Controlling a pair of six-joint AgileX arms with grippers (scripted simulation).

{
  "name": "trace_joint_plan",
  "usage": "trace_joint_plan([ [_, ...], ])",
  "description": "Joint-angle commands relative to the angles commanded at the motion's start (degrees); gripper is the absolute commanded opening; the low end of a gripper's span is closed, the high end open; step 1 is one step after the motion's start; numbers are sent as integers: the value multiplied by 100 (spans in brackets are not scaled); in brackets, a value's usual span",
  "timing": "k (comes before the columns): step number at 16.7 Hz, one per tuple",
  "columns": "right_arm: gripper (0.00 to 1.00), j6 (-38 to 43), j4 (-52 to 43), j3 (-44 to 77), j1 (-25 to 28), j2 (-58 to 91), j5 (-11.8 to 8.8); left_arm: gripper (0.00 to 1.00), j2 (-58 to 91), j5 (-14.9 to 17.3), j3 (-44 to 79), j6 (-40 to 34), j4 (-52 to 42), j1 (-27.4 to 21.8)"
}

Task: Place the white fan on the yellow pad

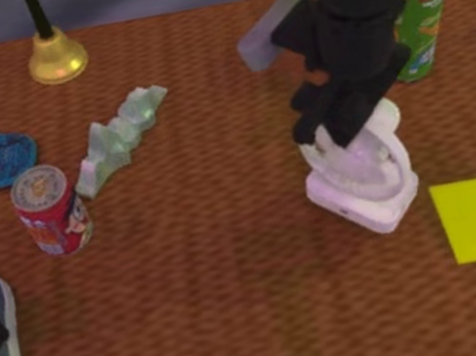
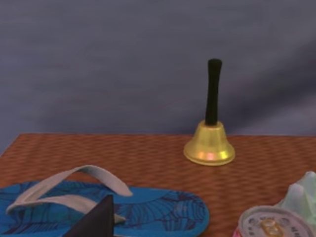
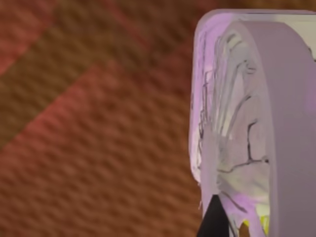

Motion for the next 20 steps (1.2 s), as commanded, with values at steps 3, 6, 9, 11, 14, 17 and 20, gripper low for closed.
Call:
trace_joint_plan([
  [3,0,-562,11,-296,-171,-177,-4,100,0,0,0,0,0,0],
  [6,0,-1588,75,-743,-478,-520,-13,100,0,0,0,0,0,0],
  [9,0,-2894,193,-1288,-858,-994,-26,100,0,0,0,0,0,0],
  [11,0,-3806,287,-1683,-1124,-1339,-35,100,0,0,0,0,0,0],
  [14,0,-5034,419,-2263,-1496,-1823,-47,100,0,0,0,0,0,0],
  [17,0,-5884,506,-2714,-1775,-2178,-55,100,0,0,0,0,0,0],
  [20,0,-6200,533,-2903,-1890,-2317,-58,100,0,0,0,0,0,0],
])
